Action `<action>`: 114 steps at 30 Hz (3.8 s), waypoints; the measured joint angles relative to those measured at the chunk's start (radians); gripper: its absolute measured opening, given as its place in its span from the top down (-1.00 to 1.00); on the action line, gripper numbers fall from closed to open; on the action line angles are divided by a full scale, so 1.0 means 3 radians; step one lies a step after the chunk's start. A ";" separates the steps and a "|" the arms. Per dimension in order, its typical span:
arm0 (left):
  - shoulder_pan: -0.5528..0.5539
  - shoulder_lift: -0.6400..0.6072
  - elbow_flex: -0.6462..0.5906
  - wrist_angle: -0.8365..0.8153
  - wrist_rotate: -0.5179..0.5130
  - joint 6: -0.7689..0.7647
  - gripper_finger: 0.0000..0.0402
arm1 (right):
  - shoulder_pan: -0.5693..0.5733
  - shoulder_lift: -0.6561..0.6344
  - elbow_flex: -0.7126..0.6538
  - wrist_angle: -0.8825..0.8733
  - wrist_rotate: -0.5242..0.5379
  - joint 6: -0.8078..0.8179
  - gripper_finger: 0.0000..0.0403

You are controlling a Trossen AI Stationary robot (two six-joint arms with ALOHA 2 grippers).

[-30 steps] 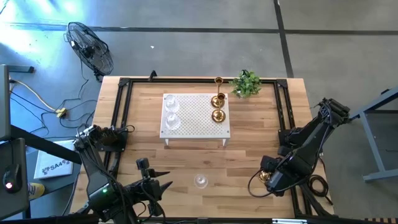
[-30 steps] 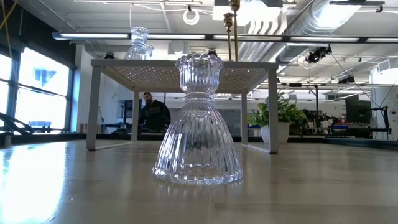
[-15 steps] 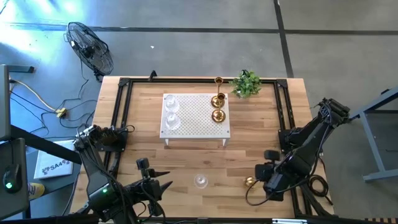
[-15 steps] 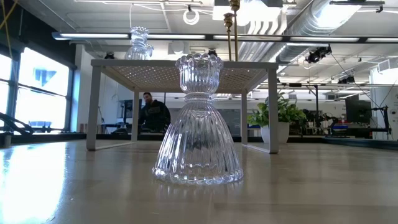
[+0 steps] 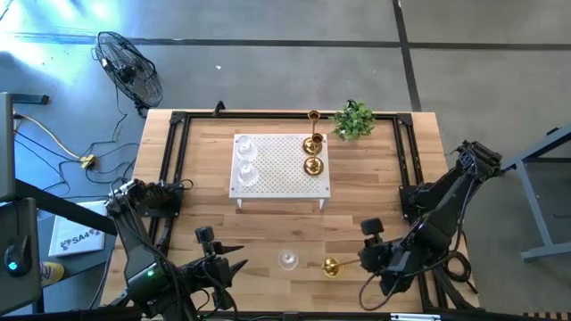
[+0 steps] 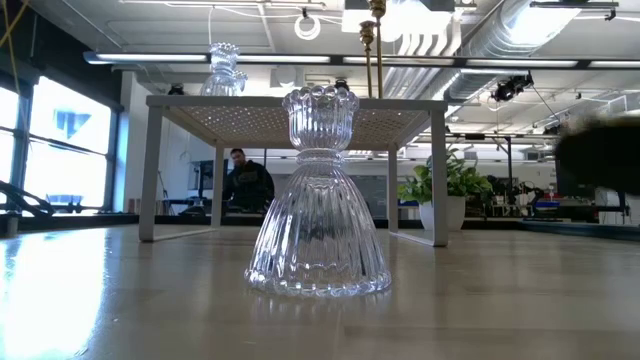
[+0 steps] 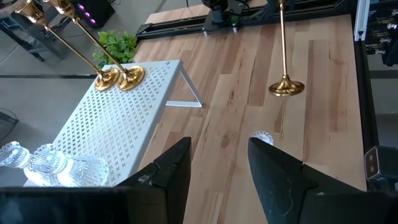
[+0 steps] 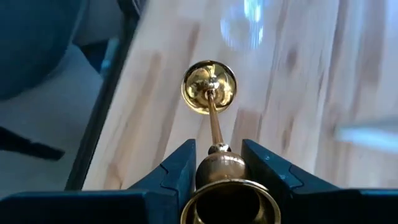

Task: Pick & Place candle stick holders
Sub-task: Put the gold candle holder on the shelf aligned with the other gold candle holders

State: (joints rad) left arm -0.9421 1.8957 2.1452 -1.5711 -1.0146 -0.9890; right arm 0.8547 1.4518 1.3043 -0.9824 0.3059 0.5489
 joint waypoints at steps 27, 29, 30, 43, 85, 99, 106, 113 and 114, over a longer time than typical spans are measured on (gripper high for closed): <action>0.0000 0.0001 0.0000 0.0000 0.0061 -0.0001 0.23 | 0.0029 0.0000 0.1242 0.0226 0.3050 -0.1474 0.45; 0.0000 0.0001 0.0000 0.0000 0.0061 -0.0001 0.23 | -0.0019 0.0000 0.1471 0.0218 0.2911 -0.1537 0.45; 0.0000 0.0001 0.0000 0.0000 0.0061 -0.0001 0.23 | -0.0048 0.0000 0.1598 0.0198 0.2798 -0.1540 0.45; 0.0000 0.0001 0.0000 0.0000 0.0057 -0.0009 0.23 | -0.0719 -0.0003 0.2758 -0.1039 0.1831 -0.0773 0.45; 0.0000 0.0001 0.0000 0.0000 0.0030 0.0051 0.23 | -0.1834 0.0529 0.2434 -0.1883 -0.0296 -0.0293 0.45; 0.0000 0.0001 0.0000 0.0000 0.0001 0.0051 0.23 | -0.2046 0.0529 0.2487 -0.1934 -0.0387 -0.0360 0.45; 0.0000 0.0001 0.0000 0.0000 -0.0041 0.0052 0.23 | -0.2287 0.0529 0.2487 -0.1921 -0.0506 -0.0478 0.45; 0.0001 0.0001 0.0000 0.0000 -0.0039 0.0052 0.23 | -0.2459 0.0530 0.2487 -0.1899 -0.0562 -0.0548 0.45; 0.0001 0.0001 0.0000 0.0000 -0.0039 0.0052 0.23 | -0.2475 0.0530 0.2487 -0.1899 -0.0579 -0.0548 0.45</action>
State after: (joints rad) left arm -0.9417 1.8961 2.1452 -1.5711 -1.0264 -0.9733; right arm 0.1123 1.6108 2.0502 -1.5520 0.1321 0.3843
